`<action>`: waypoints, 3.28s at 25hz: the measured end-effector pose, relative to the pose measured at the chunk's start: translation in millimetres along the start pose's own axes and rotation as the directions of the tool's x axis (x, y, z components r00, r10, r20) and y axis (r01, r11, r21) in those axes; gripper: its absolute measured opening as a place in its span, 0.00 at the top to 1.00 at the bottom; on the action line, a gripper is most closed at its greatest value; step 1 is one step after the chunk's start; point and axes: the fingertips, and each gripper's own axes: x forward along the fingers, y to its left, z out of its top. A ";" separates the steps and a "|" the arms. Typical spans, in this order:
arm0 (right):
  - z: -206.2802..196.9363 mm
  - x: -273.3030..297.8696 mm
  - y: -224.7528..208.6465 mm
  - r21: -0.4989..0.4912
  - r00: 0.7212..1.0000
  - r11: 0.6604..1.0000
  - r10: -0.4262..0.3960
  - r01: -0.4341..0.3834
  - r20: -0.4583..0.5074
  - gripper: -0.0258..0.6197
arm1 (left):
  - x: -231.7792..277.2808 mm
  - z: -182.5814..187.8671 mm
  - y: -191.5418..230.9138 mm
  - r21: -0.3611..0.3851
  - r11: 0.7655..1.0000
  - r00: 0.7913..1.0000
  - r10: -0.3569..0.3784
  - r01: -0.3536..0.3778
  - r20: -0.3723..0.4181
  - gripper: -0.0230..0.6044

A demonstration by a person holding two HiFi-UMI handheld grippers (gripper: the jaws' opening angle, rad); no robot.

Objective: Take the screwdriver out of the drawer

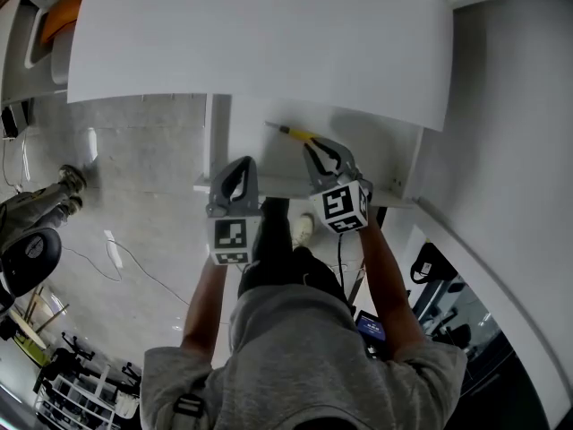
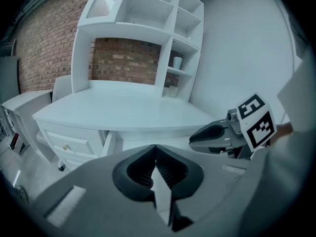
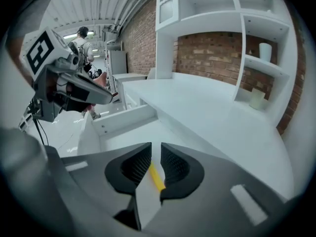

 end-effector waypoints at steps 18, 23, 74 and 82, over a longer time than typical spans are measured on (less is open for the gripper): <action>-84.1 89.1 9.8 -0.148 0.929 0.970 0.132 -0.192 -0.345 0.69 | 23.7 -13.1 7.3 -0.035 0.999 0.998 -0.021 0.019 -0.051 0.94; -91.2 95.0 11.2 -0.176 0.919 0.963 0.127 -0.205 -0.372 0.76 | 25.8 -13.1 14.7 -0.045 0.999 0.998 -0.007 0.004 -0.056 0.94; 102.4 -141.3 -23.0 -0.018 0.978 0.980 -0.194 0.196 0.071 0.84 | -80.6 157.5 -76.1 0.150 0.982 0.967 -0.141 0.111 0.213 0.94; 103.2 -188.7 -45.6 0.105 0.938 0.944 -0.325 0.313 0.121 0.84 | -90.4 171.9 -104.7 0.198 0.967 0.951 -0.207 0.162 0.232 0.94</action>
